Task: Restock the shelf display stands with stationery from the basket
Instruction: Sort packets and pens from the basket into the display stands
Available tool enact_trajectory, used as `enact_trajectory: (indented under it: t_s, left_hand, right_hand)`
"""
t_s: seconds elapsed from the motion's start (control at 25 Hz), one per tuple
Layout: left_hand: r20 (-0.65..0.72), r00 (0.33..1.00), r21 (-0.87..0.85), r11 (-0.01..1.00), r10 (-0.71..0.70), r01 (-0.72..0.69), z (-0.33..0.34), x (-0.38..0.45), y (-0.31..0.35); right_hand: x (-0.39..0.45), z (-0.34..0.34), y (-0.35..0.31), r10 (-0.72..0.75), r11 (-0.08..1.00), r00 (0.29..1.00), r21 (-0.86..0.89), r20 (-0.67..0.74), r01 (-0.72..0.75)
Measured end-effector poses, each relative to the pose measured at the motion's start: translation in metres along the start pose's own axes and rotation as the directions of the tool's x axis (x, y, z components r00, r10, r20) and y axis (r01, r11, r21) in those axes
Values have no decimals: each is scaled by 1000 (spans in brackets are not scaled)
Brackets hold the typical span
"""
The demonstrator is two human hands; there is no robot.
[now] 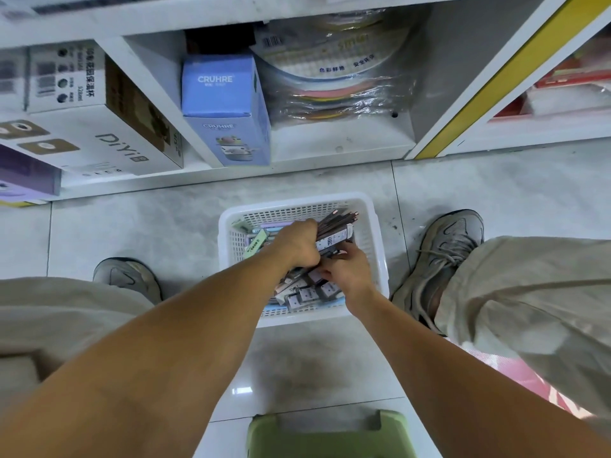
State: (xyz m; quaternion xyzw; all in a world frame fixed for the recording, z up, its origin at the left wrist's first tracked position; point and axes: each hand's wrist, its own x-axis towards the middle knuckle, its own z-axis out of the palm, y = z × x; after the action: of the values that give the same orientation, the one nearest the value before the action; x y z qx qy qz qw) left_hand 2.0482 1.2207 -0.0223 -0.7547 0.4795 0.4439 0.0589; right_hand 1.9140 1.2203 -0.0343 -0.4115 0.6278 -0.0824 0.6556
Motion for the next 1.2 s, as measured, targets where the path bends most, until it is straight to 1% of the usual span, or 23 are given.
enact_trajectory:
  t_s: [0.08,0.24,0.32,0.36,0.48,0.56,0.6,0.68,0.76,0.84,0.92,1.0,1.04,1.12,1.2]
  left_hand:
    - [-2,1000,-61,998,0,0,-3,-2,-9]
    - [48,999,-216,976,-21,31,-11,-11,-28]
    - [71,997,-298,953,-33,53,-17,-18,-39]
    - [83,996,-350,935,-31,58,-19,-21,-44]
    - [108,994,-485,873,-11,62,-20,-27,-55]
    - [124,992,-505,861,3,60,-14,-29,-57]
    - [131,991,-486,872,5,60,-10,-29,-57]
    - [134,991,-391,918,-6,59,-3,-26,-55]
    - [95,995,-243,969,-17,40,2,-21,-48]
    - [40,999,-119,993,-19,23,8,-18,-39]
    - [-33,999,-88,996,-17,14,19,-14,-32]
    - [-81,996,-180,984,-25,10,30,-11,-30]
    - [-76,996,-243,970,-36,16,32,-12,-32]
    - [-43,997,-330,943,-61,43,27,-15,-38]
    - [7,996,-427,901,-84,79,16,-19,-49]
  right_hand:
    - [0,-2,-2,3,999,999,-38,-37,-4]
    - [5,-4,-10,-23,990,991,-144,-131,4]
    - [7,-3,-14,-31,976,993,-217,-118,5]
    - [6,-2,-16,-58,961,992,-274,-111,25]
    - [3,1,-22,-184,899,980,-417,-80,135]
    - [4,8,-24,-164,873,986,-467,-15,138]
    - [6,11,-24,-134,854,991,-505,8,120]
    - [7,17,-23,-91,828,995,-552,39,97]
    - [4,18,-19,-102,869,993,-480,64,120]
    - [1,15,-13,-101,939,993,-323,64,116]
    - [1,11,-10,-77,972,996,-218,52,87]
    - [4,5,-9,-77,976,995,-201,63,88]
    - [5,3,-11,-84,974,993,-202,79,98]
    - [6,1,-15,-95,966,989,-230,110,118]
    - [8,1,-20,-101,947,990,-297,96,126]
